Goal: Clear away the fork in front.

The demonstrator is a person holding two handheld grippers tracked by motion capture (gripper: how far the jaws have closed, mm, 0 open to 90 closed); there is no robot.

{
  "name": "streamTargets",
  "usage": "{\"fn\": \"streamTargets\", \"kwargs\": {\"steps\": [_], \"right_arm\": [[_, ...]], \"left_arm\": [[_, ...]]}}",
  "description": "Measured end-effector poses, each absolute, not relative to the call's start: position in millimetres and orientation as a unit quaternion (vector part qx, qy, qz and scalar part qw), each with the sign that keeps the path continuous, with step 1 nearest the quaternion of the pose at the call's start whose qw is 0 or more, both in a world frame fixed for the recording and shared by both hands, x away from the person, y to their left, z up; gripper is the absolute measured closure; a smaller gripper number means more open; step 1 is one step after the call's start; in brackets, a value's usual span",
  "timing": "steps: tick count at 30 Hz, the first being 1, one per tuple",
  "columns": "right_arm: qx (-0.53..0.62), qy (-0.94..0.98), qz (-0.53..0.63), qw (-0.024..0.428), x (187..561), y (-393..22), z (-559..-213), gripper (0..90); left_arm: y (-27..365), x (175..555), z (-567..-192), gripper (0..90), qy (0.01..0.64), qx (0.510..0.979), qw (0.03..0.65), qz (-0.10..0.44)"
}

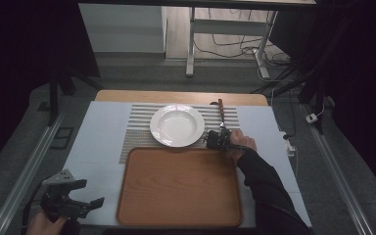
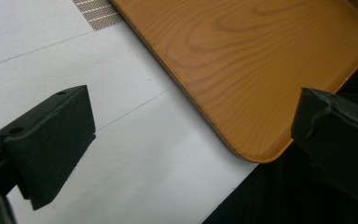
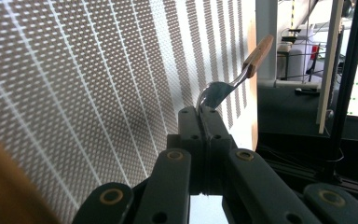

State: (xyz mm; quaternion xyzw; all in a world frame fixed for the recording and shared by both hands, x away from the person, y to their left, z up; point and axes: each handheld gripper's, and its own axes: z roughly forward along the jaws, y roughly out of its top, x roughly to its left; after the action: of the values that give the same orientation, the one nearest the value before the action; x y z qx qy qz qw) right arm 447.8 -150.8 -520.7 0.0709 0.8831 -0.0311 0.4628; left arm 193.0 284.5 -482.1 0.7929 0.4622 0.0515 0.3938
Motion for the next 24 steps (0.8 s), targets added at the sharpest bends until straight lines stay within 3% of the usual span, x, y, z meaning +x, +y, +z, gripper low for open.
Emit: {"fn": "streamTargets", "kwargs": {"steps": [24], "right_arm": [[0.126,0.891,0.075,0.429,409.8,-167.0,-478.8,89.6]], "left_arm": [[284.3,191.2,-481.1,0.0,0.458,0.792,0.398,0.059]]}}
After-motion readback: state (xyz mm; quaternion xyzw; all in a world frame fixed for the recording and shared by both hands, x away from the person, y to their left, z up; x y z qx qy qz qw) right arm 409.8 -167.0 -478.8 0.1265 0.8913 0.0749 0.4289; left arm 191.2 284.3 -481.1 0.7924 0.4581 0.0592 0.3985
